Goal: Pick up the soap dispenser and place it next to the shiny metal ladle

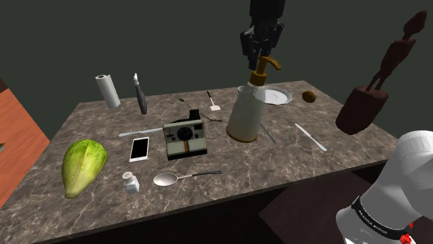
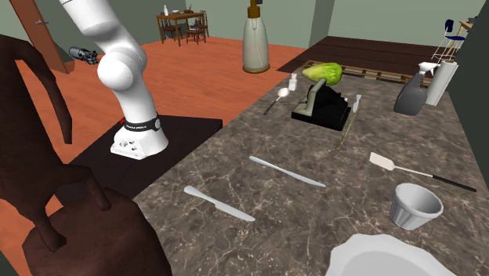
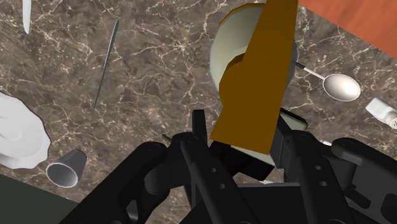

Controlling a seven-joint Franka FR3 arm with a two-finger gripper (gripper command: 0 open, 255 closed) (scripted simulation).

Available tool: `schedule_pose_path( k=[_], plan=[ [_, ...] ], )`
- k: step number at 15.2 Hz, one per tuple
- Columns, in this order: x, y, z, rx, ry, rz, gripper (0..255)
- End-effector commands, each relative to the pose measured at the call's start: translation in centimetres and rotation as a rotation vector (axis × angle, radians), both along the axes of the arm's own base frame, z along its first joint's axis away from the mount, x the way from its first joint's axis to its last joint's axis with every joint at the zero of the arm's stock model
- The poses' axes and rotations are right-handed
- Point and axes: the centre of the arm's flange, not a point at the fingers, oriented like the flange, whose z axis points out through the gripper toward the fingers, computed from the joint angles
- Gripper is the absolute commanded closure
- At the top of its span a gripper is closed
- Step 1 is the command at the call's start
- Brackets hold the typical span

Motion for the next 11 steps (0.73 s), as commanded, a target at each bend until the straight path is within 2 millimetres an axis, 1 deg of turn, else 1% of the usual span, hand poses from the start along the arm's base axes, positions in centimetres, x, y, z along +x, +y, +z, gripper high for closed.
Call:
schedule_pose_path(
  k=[1, 11],
  plan=[
    [0.0, 0.0, -1.0, 0.0, -0.001, 0.0, 255],
    [0.0, 0.0, -6.3, 0.0, -0.001, 0.0, 255]
  ],
)
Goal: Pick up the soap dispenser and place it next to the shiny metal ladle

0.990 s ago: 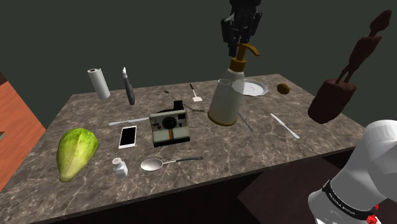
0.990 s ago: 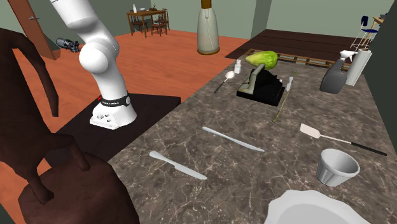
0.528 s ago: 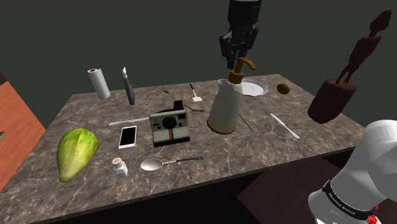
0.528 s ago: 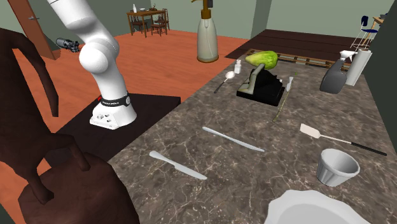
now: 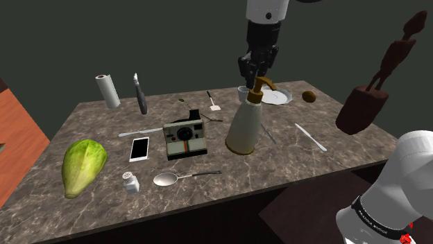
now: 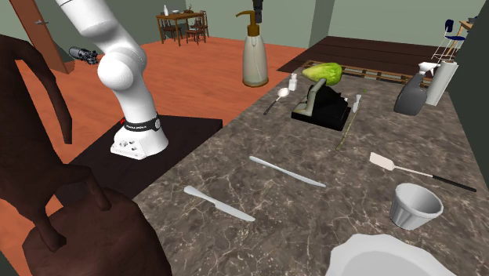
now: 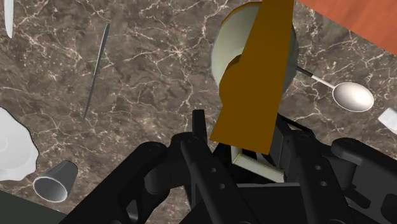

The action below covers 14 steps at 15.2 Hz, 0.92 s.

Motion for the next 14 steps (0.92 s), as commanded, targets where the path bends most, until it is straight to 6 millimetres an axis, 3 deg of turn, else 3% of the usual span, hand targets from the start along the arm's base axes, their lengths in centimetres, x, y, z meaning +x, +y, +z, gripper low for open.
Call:
schedule_pose_path(
  k=[1, 14],
  plan=[
    [0.0, 0.0, -1.1, 0.0, -0.001, 0.0, 255],
    [0.0, 0.0, -8.0, 0.0, -0.001, 0.0, 255]
  ],
)
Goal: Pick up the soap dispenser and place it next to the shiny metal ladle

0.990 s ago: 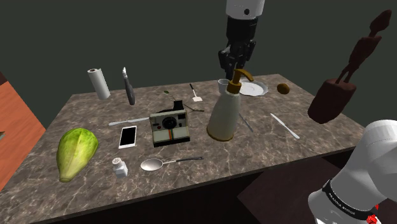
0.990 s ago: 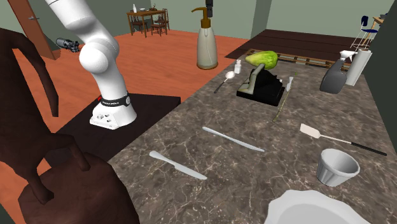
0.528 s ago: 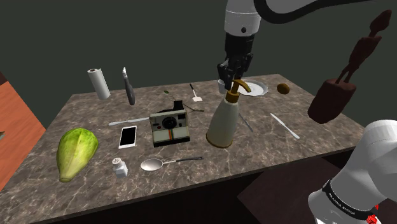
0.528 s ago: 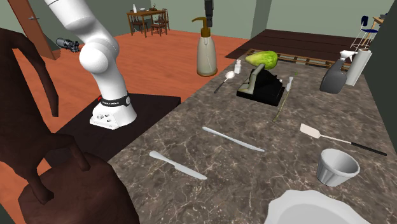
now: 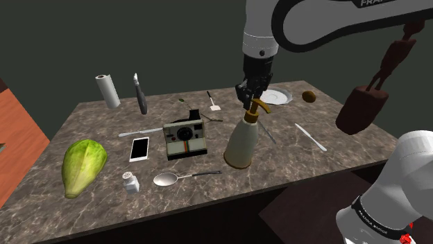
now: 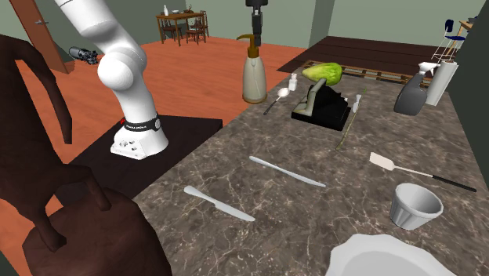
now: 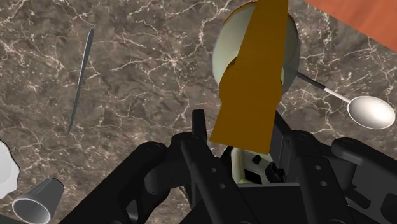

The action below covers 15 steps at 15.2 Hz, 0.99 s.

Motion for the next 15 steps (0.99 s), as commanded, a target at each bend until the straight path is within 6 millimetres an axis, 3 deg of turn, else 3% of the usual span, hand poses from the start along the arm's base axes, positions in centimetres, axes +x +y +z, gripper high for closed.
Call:
schedule_pose_path(
  k=[1, 15],
  plan=[
    [-0.1, 0.0, -1.1, 0.0, -0.001, 0.0, 255],
    [-0.1, 0.0, -8.5, 0.0, -0.001, 0.0, 255]
  ],
)
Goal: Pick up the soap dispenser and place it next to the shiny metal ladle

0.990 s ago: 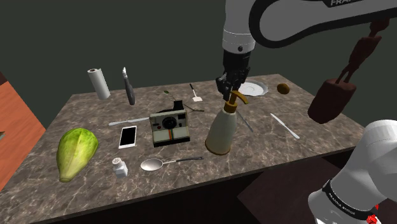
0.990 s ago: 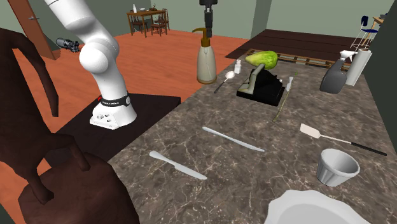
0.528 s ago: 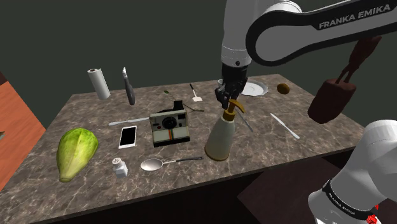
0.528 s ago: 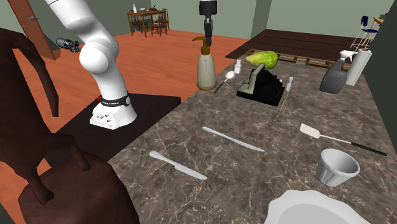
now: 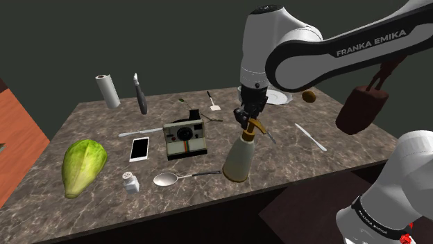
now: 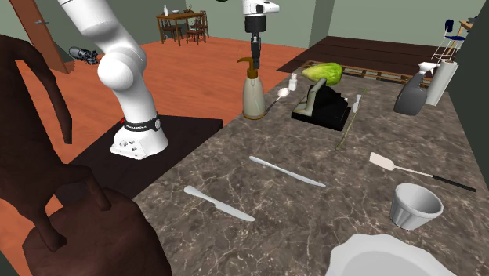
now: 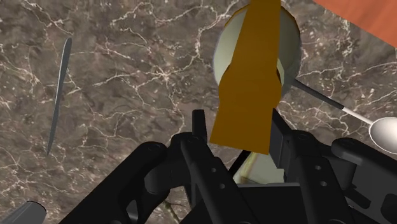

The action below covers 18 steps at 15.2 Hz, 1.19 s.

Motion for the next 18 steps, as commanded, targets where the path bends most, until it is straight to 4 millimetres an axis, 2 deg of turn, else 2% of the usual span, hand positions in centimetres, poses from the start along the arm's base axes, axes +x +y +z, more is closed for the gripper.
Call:
schedule_pose_path(
  k=[1, 2, 10, 11, 16, 18],
  plan=[
    [0.1, 0.0, -1.0, 0.001, -0.001, 0.0, 255],
    [0.1, 0.0, -1.5, 0.001, -0.001, 0.0, 255],
    [0.1, 0.0, -1.5, 0.001, -0.001, 0.0, 255],
    [0.1, 0.0, -1.5, 0.001, -0.001, 0.0, 0],
    [0.1, 0.0, -1.5, 0.001, -0.001, 0.0, 0],
    [-0.1, 0.3, 1.1, 0.001, -0.001, 0.0, 0]
  ],
)
